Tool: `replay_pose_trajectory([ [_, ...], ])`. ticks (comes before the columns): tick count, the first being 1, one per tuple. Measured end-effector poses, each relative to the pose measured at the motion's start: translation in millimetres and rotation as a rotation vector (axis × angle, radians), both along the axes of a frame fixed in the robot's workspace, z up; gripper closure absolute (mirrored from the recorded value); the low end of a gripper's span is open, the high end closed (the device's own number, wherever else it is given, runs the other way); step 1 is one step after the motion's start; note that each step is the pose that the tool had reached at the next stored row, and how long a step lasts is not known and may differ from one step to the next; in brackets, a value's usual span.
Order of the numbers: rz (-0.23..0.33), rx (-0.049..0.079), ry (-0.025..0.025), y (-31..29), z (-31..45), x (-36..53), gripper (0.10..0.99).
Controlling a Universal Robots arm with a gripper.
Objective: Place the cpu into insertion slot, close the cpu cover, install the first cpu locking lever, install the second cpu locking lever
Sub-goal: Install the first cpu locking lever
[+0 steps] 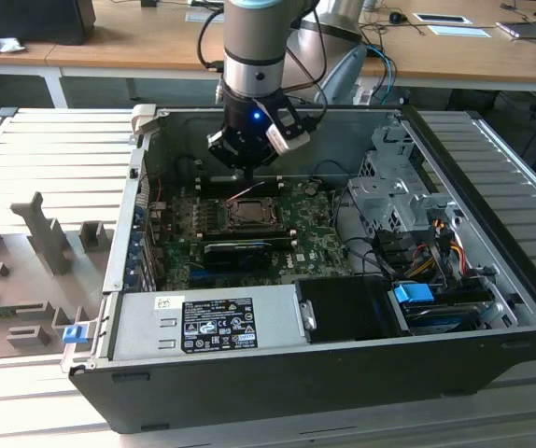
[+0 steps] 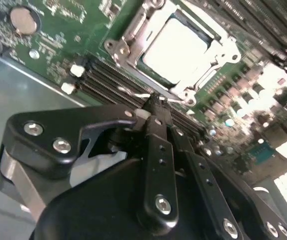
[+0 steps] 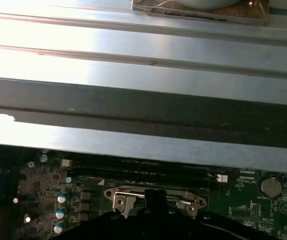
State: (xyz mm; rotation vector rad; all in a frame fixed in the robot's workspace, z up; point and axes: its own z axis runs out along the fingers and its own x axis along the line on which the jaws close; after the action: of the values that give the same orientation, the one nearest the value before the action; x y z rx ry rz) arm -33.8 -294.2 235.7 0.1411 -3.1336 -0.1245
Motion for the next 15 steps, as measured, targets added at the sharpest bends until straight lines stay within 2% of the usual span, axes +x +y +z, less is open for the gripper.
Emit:
replay_pose_trajectory([
  [5,-0.006,0.002,0.0,1.3,-4.5,2.6,0.98],
  [9,-0.006,0.002,-0.0001,6.6,-6.1,2.6,0.98],
  [15,-0.007,0.002,-0.0001,6.9,-16.3,11.7,0.98],
])
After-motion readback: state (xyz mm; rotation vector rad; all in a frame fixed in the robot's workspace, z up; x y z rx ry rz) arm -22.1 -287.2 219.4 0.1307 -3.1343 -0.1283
